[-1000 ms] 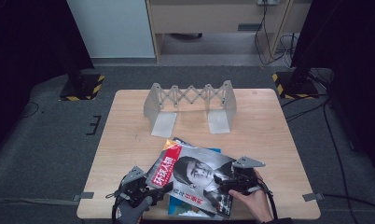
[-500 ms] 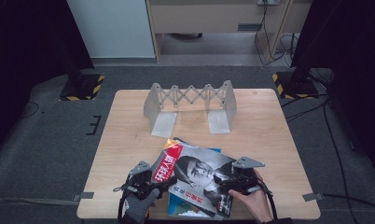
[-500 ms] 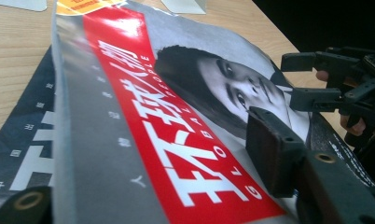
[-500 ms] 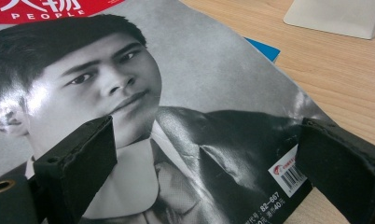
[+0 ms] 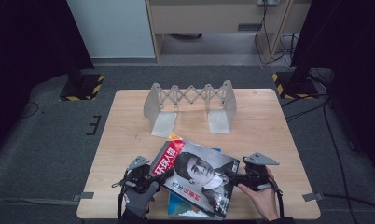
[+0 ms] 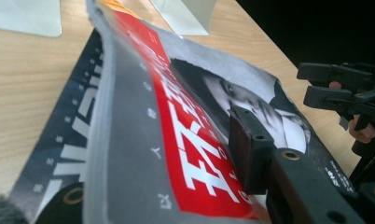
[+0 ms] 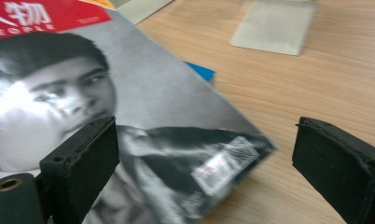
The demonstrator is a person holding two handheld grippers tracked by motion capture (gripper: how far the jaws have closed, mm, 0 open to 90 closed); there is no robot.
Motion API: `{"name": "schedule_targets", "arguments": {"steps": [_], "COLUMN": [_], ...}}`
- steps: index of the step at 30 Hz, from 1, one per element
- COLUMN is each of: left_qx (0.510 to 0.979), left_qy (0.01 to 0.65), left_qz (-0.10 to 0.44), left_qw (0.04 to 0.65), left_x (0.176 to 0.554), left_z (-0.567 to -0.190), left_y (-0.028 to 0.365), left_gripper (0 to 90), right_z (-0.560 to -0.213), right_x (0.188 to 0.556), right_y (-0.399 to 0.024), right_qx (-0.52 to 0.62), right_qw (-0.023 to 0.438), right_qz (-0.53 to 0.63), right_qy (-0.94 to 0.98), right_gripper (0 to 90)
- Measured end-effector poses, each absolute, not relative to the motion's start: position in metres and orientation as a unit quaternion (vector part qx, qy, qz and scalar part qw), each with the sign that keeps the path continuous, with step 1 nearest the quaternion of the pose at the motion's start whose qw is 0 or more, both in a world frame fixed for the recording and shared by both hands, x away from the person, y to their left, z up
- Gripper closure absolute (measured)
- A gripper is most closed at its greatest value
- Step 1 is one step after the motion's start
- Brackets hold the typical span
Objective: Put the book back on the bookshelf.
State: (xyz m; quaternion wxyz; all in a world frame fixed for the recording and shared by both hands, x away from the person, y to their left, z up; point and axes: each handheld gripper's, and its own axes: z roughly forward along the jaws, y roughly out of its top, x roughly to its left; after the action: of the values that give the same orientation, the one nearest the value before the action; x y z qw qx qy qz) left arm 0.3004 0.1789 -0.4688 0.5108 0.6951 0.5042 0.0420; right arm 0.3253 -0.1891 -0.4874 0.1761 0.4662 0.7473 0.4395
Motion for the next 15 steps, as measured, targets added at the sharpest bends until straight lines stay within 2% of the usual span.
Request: {"name": "schedule_targets", "arguments": {"steps": [6, 15], "left_qx": [0.697, 0.687], "left_qy": [0.497, 0.499], "left_qz": [0.064, 0.096], "left_qw": [0.513, 0.520], "left_x": [0.304, 0.310], "left_z": [-0.457, -0.437], "left_y": [0.182, 0.194], "left_gripper": [72.4, 74.5], "right_z": [-0.491, -0.494], "right_x": [0.330, 0.334], "right_y": [-0.202, -0.212], "right_qx": [0.481, 0.493], "right_qw": [0.202, 0.214], "right_qz": [0.418, 0.404], "right_qy": [0.744, 0.740], "right_gripper": [7.7, 7.7]}}
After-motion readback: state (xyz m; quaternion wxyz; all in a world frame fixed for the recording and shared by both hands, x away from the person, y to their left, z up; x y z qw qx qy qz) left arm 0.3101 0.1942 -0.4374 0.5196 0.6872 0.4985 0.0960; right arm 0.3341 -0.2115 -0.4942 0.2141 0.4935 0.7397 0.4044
